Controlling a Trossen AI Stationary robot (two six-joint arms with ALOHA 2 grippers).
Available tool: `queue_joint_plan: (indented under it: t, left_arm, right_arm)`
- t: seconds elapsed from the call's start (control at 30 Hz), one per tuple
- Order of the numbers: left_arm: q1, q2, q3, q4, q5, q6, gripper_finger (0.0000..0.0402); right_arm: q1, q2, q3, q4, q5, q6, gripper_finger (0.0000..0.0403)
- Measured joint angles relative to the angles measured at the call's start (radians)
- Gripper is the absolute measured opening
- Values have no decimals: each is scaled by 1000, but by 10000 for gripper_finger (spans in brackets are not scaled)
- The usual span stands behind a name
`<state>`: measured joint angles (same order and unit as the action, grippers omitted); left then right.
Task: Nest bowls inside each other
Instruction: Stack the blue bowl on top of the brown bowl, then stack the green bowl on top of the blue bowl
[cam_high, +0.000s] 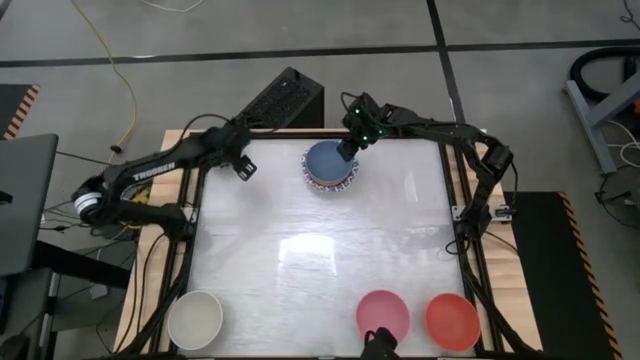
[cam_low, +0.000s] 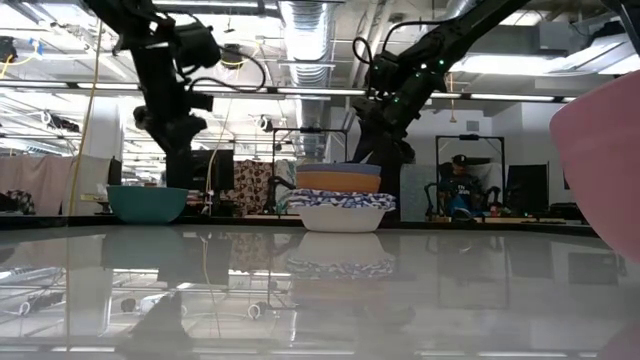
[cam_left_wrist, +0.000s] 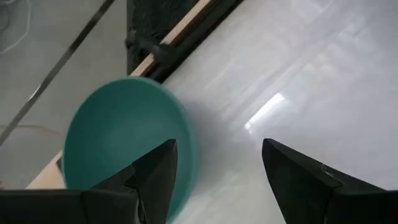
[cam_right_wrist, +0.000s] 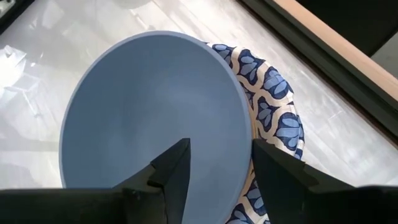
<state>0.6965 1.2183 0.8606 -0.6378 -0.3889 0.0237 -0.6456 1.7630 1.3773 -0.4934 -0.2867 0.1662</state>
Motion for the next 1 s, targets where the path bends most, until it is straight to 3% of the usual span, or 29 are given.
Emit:
queue_joint_plan:
  t: [0.33, 0.73, 0.87, 1.0]
  left_arm:
    - [106, 86, 0, -12, 15, 39, 226]
    - [147, 256, 0, 23, 42, 50, 222]
    - [150, 310, 0, 25, 40, 38, 185]
    - [144, 332, -1, 25, 36, 46, 109]
  right_arm:
    - [-3, 0, 0, -4, -1, -26, 190]
    - [-3, 0, 0, -4, -1, -44, 189]
    - [-3, 0, 0, -11, -1, -44, 189]
    - [-3, 0, 0, -32, -1, -44, 189]
